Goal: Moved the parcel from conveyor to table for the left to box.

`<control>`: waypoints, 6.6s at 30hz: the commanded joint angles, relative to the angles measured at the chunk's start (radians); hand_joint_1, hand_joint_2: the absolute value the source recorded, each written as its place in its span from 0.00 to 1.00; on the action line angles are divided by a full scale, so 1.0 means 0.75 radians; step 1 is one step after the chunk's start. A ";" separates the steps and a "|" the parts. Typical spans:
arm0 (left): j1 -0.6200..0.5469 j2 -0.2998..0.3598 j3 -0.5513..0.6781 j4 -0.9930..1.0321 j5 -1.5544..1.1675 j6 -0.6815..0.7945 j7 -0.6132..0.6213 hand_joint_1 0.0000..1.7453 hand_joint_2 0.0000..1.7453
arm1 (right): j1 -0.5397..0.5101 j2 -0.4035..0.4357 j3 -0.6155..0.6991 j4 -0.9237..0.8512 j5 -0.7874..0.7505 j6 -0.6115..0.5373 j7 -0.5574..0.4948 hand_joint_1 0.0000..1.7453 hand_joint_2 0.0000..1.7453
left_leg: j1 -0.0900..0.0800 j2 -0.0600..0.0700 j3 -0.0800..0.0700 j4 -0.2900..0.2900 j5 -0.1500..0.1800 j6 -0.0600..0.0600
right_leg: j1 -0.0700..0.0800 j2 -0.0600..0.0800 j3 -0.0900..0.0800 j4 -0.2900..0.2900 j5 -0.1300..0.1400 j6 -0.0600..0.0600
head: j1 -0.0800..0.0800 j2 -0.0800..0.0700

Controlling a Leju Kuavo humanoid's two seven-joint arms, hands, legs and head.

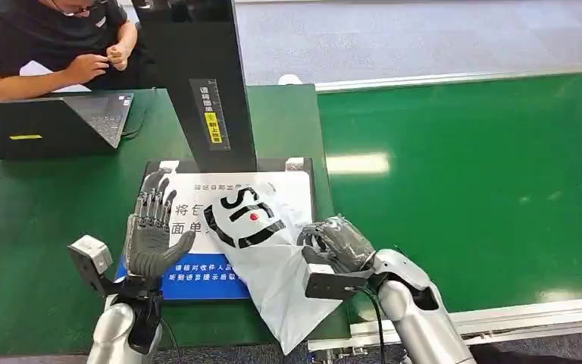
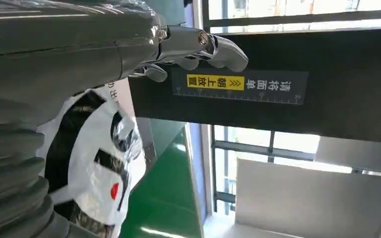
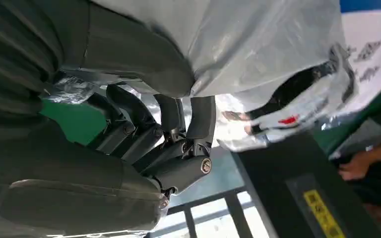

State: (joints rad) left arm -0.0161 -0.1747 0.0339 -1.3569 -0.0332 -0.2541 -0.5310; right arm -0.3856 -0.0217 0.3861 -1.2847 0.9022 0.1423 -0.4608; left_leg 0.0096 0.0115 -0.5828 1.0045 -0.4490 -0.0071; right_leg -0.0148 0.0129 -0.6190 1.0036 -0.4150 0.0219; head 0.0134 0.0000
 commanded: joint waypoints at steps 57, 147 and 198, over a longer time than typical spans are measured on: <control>-0.017 0.061 -0.048 0.139 -0.229 0.101 0.014 0.00 1.00 | 0.437 0.095 -0.729 -0.439 -0.900 -0.058 -0.164 0.00 1.00 | 0.000 -0.003 0.003 -0.002 -0.001 0.000 | 0.000 -0.003 0.002 -0.002 -0.001 -0.001 | 0.000 0.000; -0.168 0.060 -0.189 0.566 -1.193 0.850 0.508 1.00 1.00 | 0.464 0.195 -0.814 -0.226 -0.847 0.030 0.008 0.00 1.00 | 0.000 0.001 0.005 -0.003 -0.002 0.000 | -0.001 0.000 0.003 -0.002 -0.001 -0.002 | 0.000 0.000; -0.388 -0.063 1.426 -0.135 -1.033 1.270 -0.223 0.00 0.00 | 0.547 0.228 -0.874 -0.289 -0.892 0.042 -0.009 0.00 1.00 | 0.001 0.001 0.000 0.000 -0.003 0.000 | 0.002 0.001 -0.001 -0.001 -0.002 -0.001 | 0.000 0.000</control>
State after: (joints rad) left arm -0.2535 -0.2464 1.0064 -1.4313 -0.8217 0.6939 -0.7004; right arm 0.0244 0.1167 -0.2411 -1.5133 0.2350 0.1652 -0.4646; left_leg 0.0097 0.0119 -0.5832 1.0042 -0.4508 -0.0070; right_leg -0.0141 0.0140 -0.6199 1.0033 -0.4164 0.0220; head 0.0134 0.0000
